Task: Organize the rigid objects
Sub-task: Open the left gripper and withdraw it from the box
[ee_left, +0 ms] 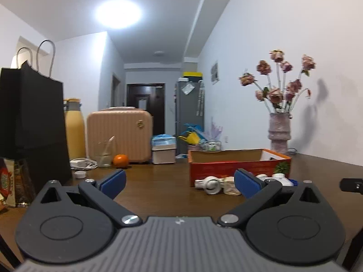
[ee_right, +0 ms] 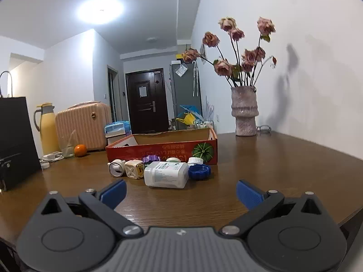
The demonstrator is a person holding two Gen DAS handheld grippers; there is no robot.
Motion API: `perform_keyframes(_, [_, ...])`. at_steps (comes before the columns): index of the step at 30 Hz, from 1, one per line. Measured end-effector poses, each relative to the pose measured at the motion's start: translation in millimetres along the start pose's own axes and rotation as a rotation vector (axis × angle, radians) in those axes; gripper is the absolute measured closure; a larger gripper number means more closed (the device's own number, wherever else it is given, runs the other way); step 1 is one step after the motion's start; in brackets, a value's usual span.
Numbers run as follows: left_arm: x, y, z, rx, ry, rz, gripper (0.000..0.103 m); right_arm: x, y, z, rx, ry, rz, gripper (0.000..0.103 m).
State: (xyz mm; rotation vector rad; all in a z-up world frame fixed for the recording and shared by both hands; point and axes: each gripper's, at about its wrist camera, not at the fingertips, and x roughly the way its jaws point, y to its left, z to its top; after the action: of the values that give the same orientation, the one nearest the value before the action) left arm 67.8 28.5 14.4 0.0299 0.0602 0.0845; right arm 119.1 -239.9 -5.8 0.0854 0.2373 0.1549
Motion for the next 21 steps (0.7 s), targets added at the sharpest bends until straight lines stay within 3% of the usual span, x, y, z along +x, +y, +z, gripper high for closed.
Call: perform_keyframes(21, [4.8,-8.2,-6.7,0.016,0.042,-0.040,0.000,-7.9,-0.8,-9.6,0.002,0.044,0.034,0.000])
